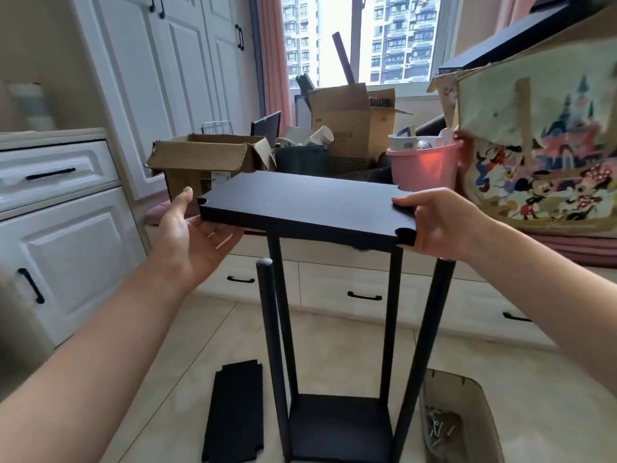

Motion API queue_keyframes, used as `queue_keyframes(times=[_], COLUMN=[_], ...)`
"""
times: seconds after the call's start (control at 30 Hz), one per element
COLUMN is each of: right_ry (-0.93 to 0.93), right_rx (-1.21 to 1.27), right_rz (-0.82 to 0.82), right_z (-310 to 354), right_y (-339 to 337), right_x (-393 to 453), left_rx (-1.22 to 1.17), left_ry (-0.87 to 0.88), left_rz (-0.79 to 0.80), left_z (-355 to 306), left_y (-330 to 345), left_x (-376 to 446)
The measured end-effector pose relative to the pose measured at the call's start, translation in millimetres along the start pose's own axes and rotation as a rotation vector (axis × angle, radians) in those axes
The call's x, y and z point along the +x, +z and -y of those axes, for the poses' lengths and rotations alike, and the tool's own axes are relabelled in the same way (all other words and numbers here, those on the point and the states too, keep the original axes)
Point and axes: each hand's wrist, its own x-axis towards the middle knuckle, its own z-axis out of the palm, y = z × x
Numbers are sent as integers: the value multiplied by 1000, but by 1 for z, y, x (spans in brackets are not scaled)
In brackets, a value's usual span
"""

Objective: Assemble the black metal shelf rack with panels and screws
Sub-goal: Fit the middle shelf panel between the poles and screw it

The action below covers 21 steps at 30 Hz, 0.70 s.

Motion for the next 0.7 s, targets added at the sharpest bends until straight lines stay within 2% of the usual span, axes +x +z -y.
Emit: queue_keyframes(times=[0.2, 0.47, 0.7], right_ry=[38, -1, -12], right_rx=[-117, -168, -220], right_rz=[-96, -355, -443], right_z=[12, 6, -1], right_y=[-45, -79, -84], right_x=[25, 50, 55], left_rx=[192, 389, 389], left_ry=[-174, -191, -224], left_rz=[137, 302, 279], left_z=[18, 43, 63], left_y=[2, 0, -5], left_x=[25, 49, 58])
